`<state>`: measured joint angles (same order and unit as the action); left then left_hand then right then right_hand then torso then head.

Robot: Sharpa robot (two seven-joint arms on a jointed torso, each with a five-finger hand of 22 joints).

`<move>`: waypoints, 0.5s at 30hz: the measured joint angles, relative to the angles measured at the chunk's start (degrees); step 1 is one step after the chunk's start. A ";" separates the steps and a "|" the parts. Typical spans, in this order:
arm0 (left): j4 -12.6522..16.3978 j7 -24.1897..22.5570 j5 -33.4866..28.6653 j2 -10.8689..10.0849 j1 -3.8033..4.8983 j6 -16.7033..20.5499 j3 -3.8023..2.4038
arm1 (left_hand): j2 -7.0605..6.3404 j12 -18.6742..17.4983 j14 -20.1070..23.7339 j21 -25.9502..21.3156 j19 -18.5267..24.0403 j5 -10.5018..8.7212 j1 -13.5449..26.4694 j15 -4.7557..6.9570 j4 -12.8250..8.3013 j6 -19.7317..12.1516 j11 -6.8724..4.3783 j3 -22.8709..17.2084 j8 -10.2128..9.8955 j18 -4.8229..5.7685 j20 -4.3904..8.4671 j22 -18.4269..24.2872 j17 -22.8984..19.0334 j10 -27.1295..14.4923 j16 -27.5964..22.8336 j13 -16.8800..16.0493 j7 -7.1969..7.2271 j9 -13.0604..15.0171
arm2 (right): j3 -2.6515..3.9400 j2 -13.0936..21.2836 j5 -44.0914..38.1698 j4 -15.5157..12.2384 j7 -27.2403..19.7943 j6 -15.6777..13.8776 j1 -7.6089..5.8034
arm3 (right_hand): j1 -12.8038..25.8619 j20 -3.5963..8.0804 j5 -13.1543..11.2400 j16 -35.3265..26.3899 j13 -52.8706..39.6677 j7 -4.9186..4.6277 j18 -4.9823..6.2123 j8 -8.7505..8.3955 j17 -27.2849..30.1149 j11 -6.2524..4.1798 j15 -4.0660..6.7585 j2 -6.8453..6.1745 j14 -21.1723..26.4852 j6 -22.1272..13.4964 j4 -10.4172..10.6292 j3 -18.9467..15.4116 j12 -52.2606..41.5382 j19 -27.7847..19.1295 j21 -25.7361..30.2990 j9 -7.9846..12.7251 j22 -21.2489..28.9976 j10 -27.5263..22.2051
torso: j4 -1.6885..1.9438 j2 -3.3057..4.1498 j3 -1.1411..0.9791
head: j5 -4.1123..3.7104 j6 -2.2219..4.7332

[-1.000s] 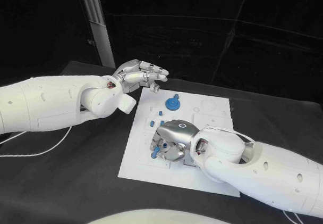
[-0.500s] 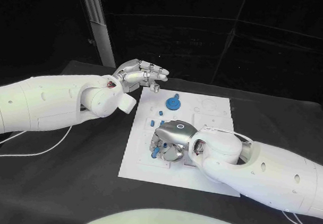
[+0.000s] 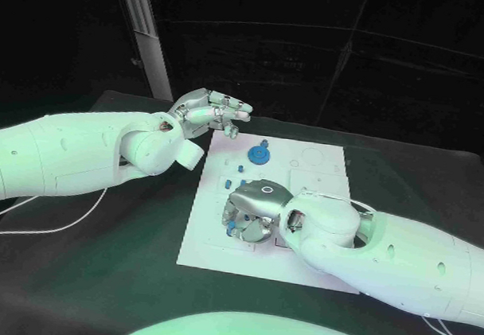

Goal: Assemble the parts on the task board

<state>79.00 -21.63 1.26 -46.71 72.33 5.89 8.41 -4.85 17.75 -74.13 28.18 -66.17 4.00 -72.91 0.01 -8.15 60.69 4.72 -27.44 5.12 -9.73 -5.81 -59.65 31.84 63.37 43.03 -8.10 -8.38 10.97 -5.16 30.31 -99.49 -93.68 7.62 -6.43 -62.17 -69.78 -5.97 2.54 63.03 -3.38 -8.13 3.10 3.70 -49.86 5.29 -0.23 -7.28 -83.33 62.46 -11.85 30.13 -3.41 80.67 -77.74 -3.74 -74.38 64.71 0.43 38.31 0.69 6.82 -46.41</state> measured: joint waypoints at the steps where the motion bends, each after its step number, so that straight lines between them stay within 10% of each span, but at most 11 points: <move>1: 0.00 0.02 0.00 -0.01 0.00 -0.02 0.00 | 0.00 0.00 0.00 0.00 0.00 0.00 0.00 0.00 0.00 0.00 0.00 0.00 0.00 0.01 0.00 0.00 0.00 0.00 0.00 0.00 0.00 0.00 | 0.00 0.05 -0.01 -0.01 -0.06 -0.19 0.00 | 0.17 -0.02 0.00 -0.29 0.00 -0.04 -0.01 0.00 0.43 0.16 0.00 -0.39 0.00 -0.41 -0.25 -0.25 0.00 -0.45 0.42 0.06 0.40 -0.73 | 0.01 -0.01 0.00 | 0.00 0.00; 6: -0.01 0.14 0.00 -0.04 0.00 -0.09 0.00 | 0.00 0.00 0.00 0.00 0.00 0.00 0.00 0.00 0.00 -0.20 0.00 0.00 0.00 0.00 0.00 0.00 0.00 0.00 0.00 0.00 -0.20 0.00 | -0.02 0.75 0.07 -0.45 -0.59 -1.67 0.00 | 0.66 -0.59 0.00 -2.90 -0.03 -0.18 0.93 0.00 3.81 0.95 -0.92 -2.75 0.93 -3.72 -0.47 -3.11 0.00 -2.66 3.51 0.12 3.88 -5.42 | 0.01 0.00 -0.03 | 0.00 -0.01; 15: -0.07 0.30 0.00 -0.11 0.00 -0.21 0.00 | 0.00 0.00 0.00 0.00 0.00 0.00 0.00 0.00 0.00 -0.20 0.00 0.00 0.00 0.00 0.00 -0.01 0.00 0.00 0.00 0.00 -0.20 0.00 | -0.03 4.94 1.38 -3.27 -1.99 -4.86 0.04 | -1.02 -0.84 0.00 -3.50 -0.37 -0.30 1.82 0.00 5.06 1.02 -1.12 -2.43 1.14 -5.20 1.74 -9.32 -1.00 -2.90 4.59 -0.05 4.95 -6.24 | 0.00 -0.01 -0.07 | -0.27 0.12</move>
<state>78.92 -21.32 1.26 -46.82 72.33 5.67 8.41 -4.85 17.74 -74.13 28.18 -66.17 4.00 -72.91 0.01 -8.15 60.49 4.72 -27.44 5.12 -9.72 -5.81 -59.65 31.84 63.37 43.03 -8.10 -8.58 10.97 -5.19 35.25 -98.11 -96.94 5.63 -11.29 -62.13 -70.80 -6.81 2.54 59.53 -3.75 -8.43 4.92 3.70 -44.80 6.31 -1.35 -9.71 -82.19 57.25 -10.11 20.80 -4.41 77.77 -73.15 -3.79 -69.43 58.46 0.43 38.30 0.62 6.55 -46.29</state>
